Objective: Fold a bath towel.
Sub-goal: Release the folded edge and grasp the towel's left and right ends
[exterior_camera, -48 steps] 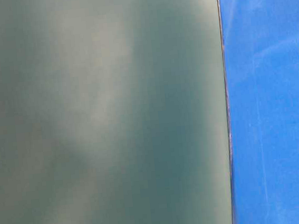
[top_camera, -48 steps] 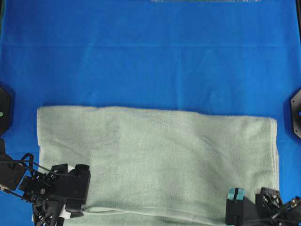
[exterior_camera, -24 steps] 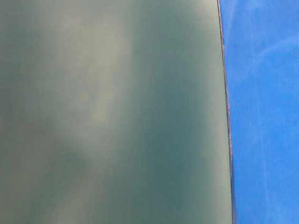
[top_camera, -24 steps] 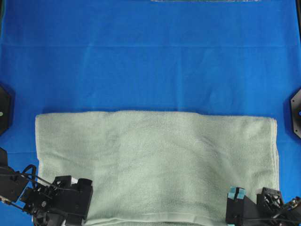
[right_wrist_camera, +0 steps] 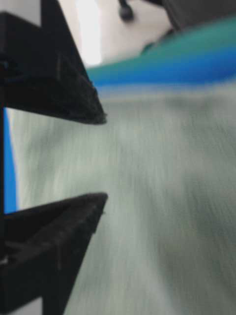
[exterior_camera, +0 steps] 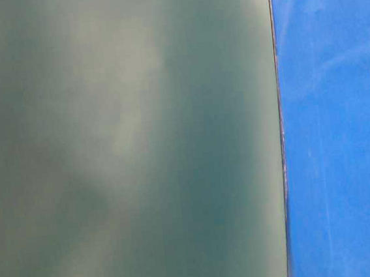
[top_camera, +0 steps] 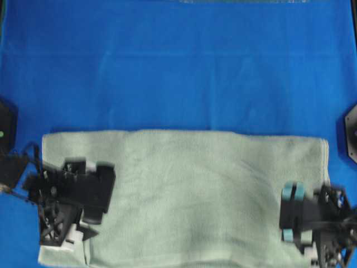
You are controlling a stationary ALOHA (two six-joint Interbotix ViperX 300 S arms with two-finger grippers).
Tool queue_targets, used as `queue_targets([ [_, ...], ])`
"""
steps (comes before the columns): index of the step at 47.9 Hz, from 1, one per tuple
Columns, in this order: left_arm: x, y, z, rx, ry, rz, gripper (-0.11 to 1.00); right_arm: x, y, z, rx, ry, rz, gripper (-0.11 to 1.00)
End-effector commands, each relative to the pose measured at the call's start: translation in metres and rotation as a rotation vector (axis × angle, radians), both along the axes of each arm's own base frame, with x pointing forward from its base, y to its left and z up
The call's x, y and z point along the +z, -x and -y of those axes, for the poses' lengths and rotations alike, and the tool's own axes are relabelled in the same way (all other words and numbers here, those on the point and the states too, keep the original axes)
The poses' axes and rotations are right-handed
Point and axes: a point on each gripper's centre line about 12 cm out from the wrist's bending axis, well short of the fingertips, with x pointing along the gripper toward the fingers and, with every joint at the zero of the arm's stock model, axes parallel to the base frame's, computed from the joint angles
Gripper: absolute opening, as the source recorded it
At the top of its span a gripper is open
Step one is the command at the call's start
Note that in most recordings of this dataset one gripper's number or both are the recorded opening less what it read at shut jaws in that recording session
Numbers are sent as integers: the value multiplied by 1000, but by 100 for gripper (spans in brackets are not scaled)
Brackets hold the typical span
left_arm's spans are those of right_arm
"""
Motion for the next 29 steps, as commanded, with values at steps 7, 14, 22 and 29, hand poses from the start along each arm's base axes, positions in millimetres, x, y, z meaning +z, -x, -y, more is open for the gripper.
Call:
queue_targets([
  [7,9,15,-67,114,-96,-12,73,7,5,91,-159,182,15,60],
  [14,5,19,-85,130,-156,-9,73,0,16,125,-218,219,19,60],
  [22,-8,18,-89,112,-207,-41,73,-11,19,129,-206,213,19,60],
  [29,-30,18,-97,117,-244,-114,73,-25,20,133,-208,229,-10,60],
])
